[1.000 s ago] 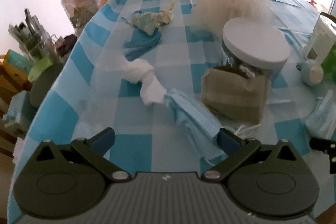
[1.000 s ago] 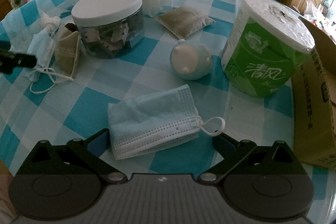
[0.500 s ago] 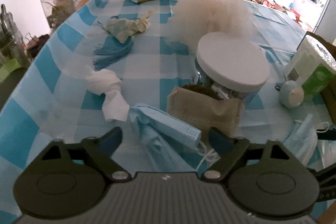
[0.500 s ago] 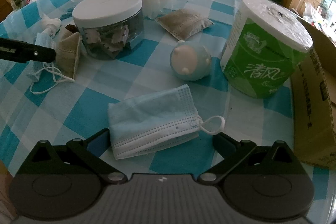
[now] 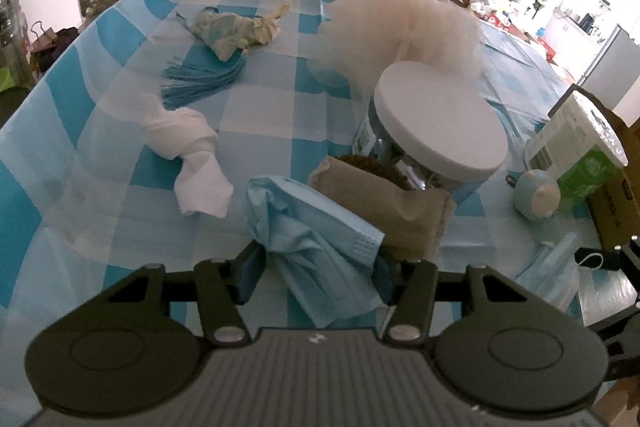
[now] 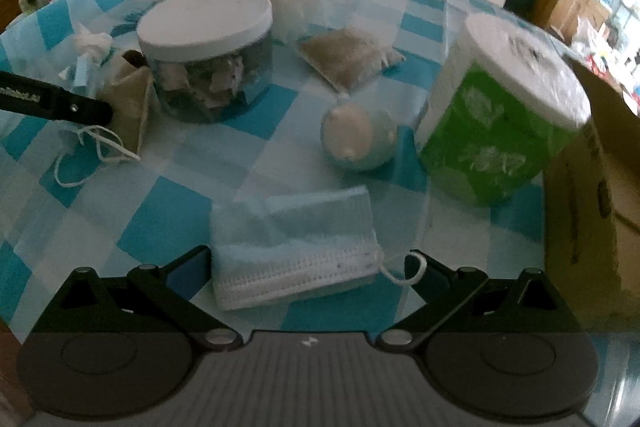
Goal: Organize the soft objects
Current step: 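Close the left tool on the blue mask while the right tool grasps the folded mask, then carry both masks to the cardboard box and open both tools, then withdraw both tools from the box back over the table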
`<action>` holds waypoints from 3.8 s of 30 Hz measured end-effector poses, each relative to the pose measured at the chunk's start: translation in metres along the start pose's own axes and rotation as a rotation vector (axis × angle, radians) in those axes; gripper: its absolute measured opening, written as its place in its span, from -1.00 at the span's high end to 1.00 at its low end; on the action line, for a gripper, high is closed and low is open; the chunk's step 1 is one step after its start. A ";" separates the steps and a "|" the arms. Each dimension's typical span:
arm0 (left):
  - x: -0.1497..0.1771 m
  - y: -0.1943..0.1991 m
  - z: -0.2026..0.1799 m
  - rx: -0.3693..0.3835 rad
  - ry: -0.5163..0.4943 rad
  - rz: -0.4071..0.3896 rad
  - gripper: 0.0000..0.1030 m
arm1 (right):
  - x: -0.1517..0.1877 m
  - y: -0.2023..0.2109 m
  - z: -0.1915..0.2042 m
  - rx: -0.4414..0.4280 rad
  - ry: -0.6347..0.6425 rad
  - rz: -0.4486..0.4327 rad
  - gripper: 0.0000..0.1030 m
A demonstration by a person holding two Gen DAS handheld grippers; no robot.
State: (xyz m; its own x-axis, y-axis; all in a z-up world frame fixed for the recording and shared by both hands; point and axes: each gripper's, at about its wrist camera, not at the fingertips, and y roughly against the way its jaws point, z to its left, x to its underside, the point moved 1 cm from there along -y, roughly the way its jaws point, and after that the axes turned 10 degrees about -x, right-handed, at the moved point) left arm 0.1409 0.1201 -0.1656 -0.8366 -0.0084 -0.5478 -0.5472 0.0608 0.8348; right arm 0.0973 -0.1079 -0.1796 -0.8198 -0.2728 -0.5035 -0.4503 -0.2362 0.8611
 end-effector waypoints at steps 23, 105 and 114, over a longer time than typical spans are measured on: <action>-0.001 0.033 0.011 -0.027 -0.114 -0.001 0.87 | -0.009 0.019 0.009 -0.090 0.027 0.040 -0.41; -0.090 0.062 -0.395 0.165 -0.590 -0.271 -0.86 | 0.034 0.167 -0.231 0.032 -0.086 -0.179 -1.00; -0.076 0.086 -0.354 0.131 -0.501 -0.291 -0.94 | 0.025 0.155 -0.211 0.014 -0.069 -0.167 -1.00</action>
State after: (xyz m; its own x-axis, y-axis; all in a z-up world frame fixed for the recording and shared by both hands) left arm 0.1479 -0.2269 -0.0325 -0.5207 0.4275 -0.7390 -0.7178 0.2494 0.6500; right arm 0.0817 -0.3479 -0.0739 -0.7553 -0.1664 -0.6339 -0.5866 -0.2599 0.7671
